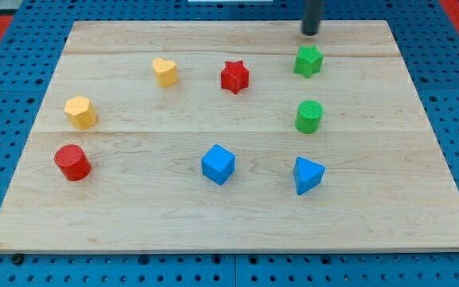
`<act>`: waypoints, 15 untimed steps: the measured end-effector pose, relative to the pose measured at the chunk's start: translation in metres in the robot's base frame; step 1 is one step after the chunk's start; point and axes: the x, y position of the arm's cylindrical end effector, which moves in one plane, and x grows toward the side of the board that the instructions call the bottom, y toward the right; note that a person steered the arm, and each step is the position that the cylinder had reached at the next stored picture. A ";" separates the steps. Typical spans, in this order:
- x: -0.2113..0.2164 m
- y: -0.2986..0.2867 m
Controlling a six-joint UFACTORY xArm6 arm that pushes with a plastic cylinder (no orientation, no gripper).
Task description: Move the green star towards red star
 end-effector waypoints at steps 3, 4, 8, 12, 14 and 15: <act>0.068 0.030; 0.092 0.029; 0.033 -0.019; 0.032 -0.074; 0.003 -0.030; 0.010 -0.030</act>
